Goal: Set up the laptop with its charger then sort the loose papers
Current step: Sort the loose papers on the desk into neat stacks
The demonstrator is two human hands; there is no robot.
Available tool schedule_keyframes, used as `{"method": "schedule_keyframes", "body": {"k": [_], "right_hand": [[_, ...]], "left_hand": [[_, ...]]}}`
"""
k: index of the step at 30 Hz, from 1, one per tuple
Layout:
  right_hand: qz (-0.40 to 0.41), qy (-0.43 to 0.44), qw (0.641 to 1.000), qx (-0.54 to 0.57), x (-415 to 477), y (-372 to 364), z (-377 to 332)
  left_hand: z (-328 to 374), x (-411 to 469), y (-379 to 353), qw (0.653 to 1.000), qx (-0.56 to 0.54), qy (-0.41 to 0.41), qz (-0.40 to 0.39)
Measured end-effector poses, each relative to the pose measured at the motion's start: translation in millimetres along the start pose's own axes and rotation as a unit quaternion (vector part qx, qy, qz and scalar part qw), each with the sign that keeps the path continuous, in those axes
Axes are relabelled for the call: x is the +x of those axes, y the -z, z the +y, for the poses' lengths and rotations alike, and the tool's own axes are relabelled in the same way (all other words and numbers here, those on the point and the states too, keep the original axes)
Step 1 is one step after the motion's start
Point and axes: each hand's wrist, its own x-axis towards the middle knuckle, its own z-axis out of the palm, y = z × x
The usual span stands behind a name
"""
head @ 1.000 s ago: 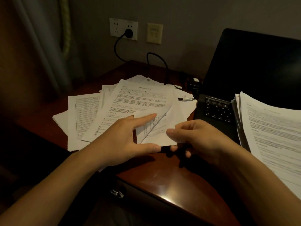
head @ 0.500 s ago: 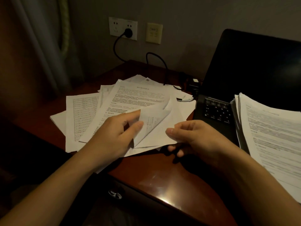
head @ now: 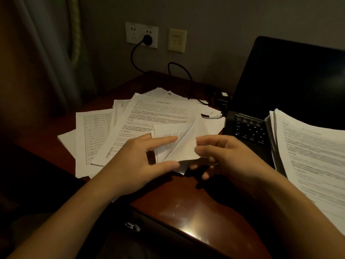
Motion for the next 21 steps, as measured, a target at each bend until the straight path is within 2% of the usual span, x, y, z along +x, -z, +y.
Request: {"method": "schedule_keyframes", "body": {"k": [4, 9, 17, 21], "right_hand": [[-0.030, 0.001, 1.000, 0.000, 2, 8, 0], [-0.076, 0.020, 0.995, -0.063, 1, 6, 2], [-0.015, 0.043, 0.997, -0.059, 4, 4, 3], [0.022, 0.062, 0.992, -0.103, 9, -3, 10]], "left_hand": [[0, -1, -1, 1.000, -0.007, -0.014, -0.001], [4, -1, 0, 1.000, -0.016, -0.006, 0.005], [0, -1, -1, 0.999, -0.022, -0.040, 0.021], [-4, -1, -4, 0.999, 0.012, -0.033, 0.007]]}}
